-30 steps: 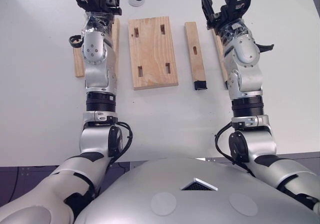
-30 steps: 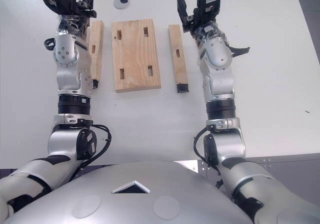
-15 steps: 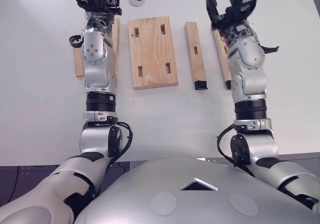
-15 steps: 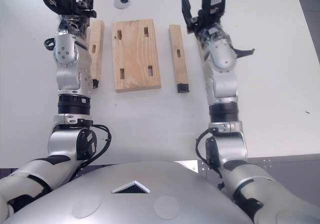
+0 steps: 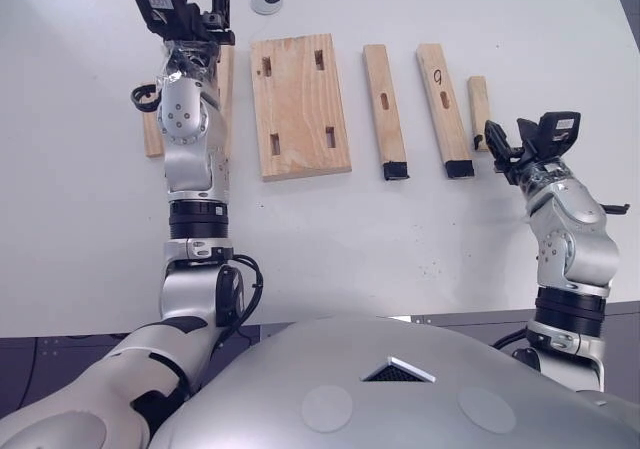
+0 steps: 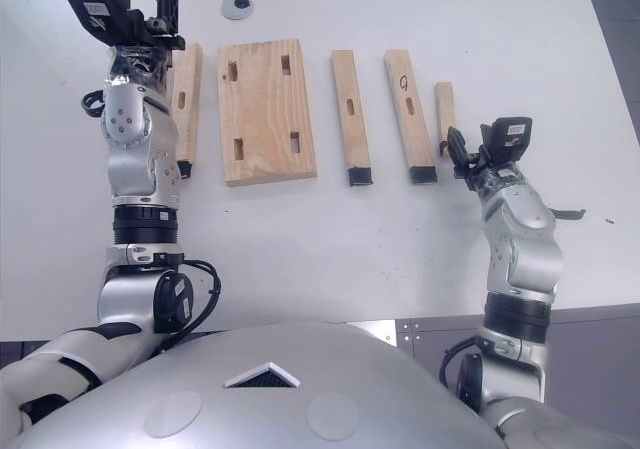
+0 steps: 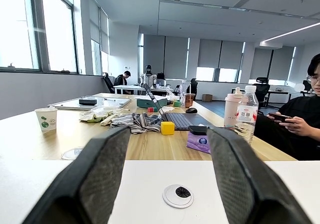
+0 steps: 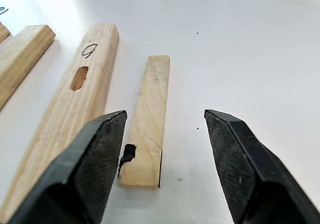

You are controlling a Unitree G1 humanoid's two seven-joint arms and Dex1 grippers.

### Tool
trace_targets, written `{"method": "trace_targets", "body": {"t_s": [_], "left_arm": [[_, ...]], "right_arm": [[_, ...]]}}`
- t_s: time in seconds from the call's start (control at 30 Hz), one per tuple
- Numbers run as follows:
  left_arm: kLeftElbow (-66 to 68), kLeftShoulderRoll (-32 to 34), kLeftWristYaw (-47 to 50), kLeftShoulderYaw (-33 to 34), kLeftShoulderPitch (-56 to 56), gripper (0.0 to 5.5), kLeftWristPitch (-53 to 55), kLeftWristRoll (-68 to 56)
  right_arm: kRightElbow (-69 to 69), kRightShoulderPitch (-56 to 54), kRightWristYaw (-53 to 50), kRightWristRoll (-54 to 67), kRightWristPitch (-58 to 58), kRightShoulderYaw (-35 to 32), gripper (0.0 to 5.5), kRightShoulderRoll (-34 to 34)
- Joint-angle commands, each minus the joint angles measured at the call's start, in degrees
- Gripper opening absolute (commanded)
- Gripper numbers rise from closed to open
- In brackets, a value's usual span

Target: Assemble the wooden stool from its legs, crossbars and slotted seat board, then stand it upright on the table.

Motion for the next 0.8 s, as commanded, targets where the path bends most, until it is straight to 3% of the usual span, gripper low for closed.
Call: {"method": "trace_targets", "body": {"t_s": [0.03,0.37,0.63,0.8], "left_arm": [[-0.31,0.03,0.16,-0.09,0.55,2.78,1.04,0.33],[-0.62,0.05,0.17,-0.20,0.65,2.78,1.65,0.40],[-0.82,-0.27,0.17,-0.20,0.66,2.75,1.83,0.17],[-2.56,-0.92,-3.41,-0.57,0.57,2.75,4.21,-3.31]], "right_arm": [[-1.44,1.78,-0.45,0.82,1.49,0.66,2.88,1.27],[0.91,2.91,-0.23,0.48,5.52,2.89,2.88,1.19],[1.25,2.76,-0.82,0.18,6.17,2.49,1.37,1.62],[2.26,-0.22,-3.31,-1.02,1.25,0.45,1.29,1.87]]}}
